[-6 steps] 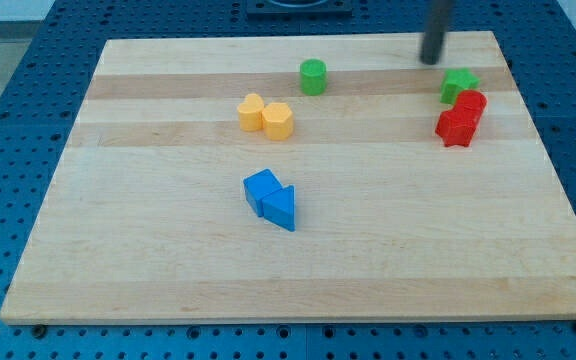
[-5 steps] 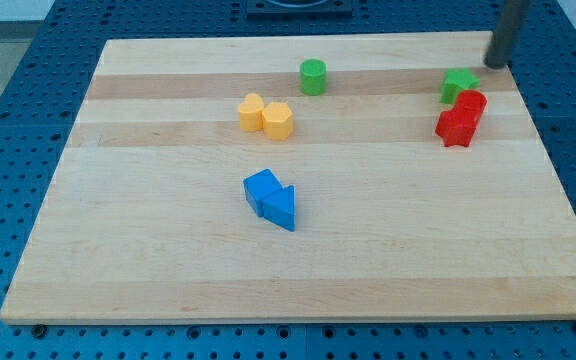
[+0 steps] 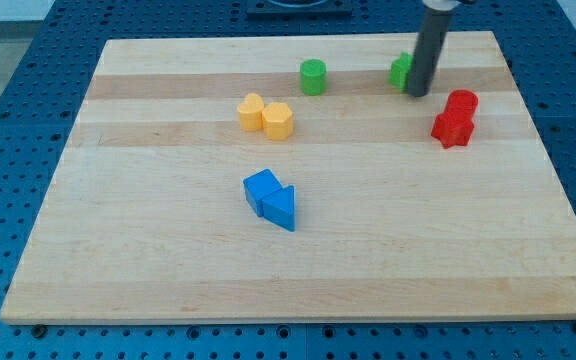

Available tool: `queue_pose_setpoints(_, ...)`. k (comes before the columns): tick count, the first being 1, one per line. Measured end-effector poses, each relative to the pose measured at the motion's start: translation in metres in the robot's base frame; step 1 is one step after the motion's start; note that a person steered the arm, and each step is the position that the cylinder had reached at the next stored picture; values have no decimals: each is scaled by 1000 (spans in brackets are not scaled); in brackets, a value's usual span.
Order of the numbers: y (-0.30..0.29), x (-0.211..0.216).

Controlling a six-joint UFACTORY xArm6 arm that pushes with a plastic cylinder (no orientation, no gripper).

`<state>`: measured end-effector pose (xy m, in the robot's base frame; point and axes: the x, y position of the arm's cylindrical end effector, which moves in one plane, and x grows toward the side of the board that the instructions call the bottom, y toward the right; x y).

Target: Push green star into the green circle

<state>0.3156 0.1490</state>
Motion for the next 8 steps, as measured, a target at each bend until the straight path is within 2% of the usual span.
queue_pose_setpoints(1, 19, 0)
queue_pose_setpoints(2, 66, -10)
queue_pose_setpoints(3, 76, -33)
queue_pose_setpoints(5, -23, -37)
queue_pose_setpoints(6, -53, -37)
queue_pose_setpoints(8, -59, -36)
